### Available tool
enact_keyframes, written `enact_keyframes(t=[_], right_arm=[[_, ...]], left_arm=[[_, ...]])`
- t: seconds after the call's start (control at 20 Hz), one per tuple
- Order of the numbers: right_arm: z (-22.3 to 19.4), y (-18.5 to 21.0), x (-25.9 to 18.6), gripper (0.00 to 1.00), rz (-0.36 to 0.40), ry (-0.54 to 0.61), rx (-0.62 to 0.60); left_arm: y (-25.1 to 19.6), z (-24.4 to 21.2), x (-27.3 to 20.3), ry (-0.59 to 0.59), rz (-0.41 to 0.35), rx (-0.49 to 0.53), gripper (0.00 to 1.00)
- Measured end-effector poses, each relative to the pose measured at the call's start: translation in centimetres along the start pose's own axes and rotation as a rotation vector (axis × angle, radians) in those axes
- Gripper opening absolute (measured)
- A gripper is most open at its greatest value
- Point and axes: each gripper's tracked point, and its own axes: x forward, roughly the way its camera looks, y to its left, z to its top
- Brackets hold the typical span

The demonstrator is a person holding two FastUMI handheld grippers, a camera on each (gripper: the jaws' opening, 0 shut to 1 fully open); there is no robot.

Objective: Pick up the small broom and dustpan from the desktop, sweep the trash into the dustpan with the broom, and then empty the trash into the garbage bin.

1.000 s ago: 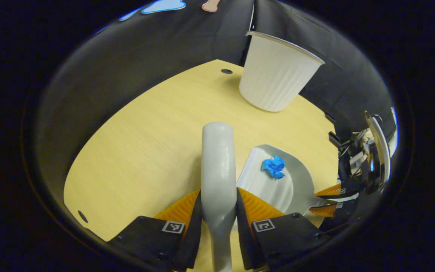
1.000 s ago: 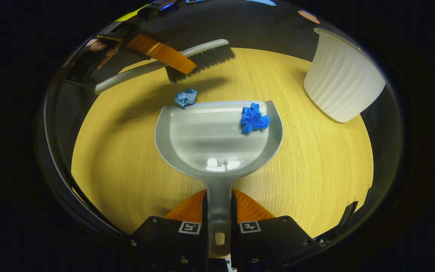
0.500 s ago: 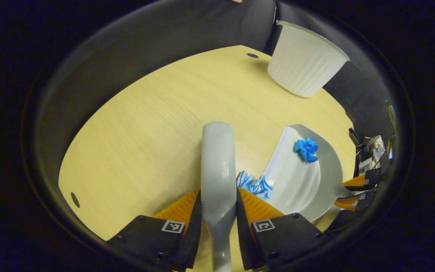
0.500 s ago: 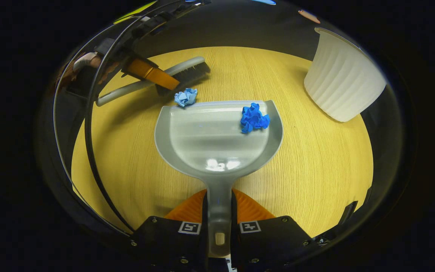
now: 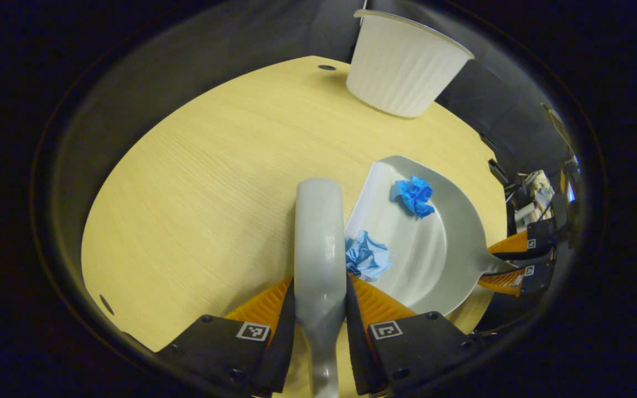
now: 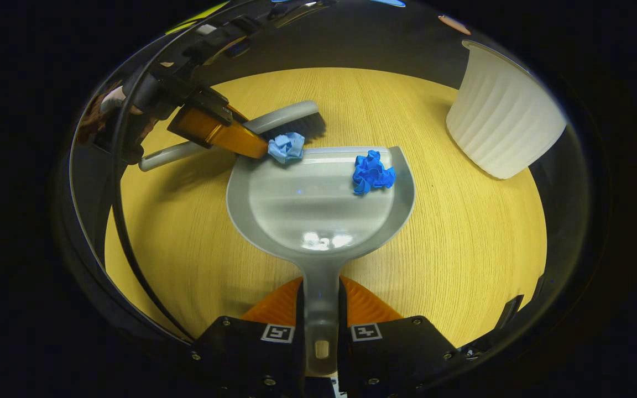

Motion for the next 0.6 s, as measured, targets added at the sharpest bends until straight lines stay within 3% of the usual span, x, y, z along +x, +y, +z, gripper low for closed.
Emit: enact_keyframes(t=[0.15,0.3,0.6], right_arm=[[0.1,0.0,-0.1,0.23,0.000,-0.005,-0.002],[0.2,0.1,-0.1,0.23,-0.003,-0.017,-0.002],[0.5,-0.1,-0.3,0.23,-0.010,-0.066,0.014]], left_arm=[[-1.5,0.6,-0.6,-0.015,-0.018,0.045,0.51],[-1.1,1.8,-2.0,-0.054,0.011,0.044,0.51],[2.3,-0.1,-4.1,-0.106,0.107,-0.078,0.50]])
